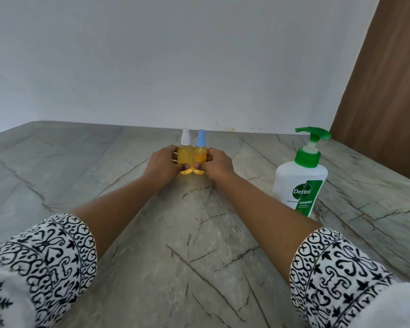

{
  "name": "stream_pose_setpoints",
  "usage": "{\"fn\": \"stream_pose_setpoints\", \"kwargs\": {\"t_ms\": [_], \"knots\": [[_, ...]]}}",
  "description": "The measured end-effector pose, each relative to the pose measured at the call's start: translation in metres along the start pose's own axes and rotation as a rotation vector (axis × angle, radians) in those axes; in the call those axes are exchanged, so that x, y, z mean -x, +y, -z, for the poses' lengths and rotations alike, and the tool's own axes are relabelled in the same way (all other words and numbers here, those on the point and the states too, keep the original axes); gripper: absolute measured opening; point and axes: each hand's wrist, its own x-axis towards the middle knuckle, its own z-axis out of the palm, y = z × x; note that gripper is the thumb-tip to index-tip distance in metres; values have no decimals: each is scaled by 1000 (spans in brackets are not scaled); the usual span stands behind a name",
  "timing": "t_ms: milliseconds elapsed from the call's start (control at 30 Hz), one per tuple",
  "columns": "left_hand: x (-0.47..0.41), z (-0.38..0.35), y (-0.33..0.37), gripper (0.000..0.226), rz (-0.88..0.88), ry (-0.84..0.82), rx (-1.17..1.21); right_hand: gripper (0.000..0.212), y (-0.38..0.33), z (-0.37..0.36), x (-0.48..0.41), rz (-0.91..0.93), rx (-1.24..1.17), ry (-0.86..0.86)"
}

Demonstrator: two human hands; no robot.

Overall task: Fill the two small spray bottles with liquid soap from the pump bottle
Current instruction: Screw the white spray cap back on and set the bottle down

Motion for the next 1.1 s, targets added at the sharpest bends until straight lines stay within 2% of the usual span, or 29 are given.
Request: {"fn": "stream_pose_setpoints", "kwargs": {"t_ms": [367,500,567,633,667,733,867,933,1033,1100], "knots": [[-6,-3,2,62,47,-38,-57,40,1,-6,-9,-24,54,20],[9,3,12,90,147,-101,-116,68,-10,-1,4,-149,-2,11],[25,9,21,85,190,-143,-123,72,-18,7,24,-180,-23,-25],[51,17,30,66,157,-209,-188,70,-23,18,54,-145,-46,-80],[65,20,33,60,127,-233,-233,69,-23,24,73,-115,-79,-108],[94,23,34,65,92,-263,-278,60,-22,42,115,-34,-128,-164],[152,19,36,69,-15,-329,-289,13,-10,92,192,86,-130,-224],[168,16,35,69,-81,-324,-366,8,-2,122,216,87,-144,-166],[172,14,32,70,-103,-319,-430,9,22,158,225,69,-142,148],[174,11,32,70,-96,-306,-452,22,42,174,216,21,-86,305]]}}
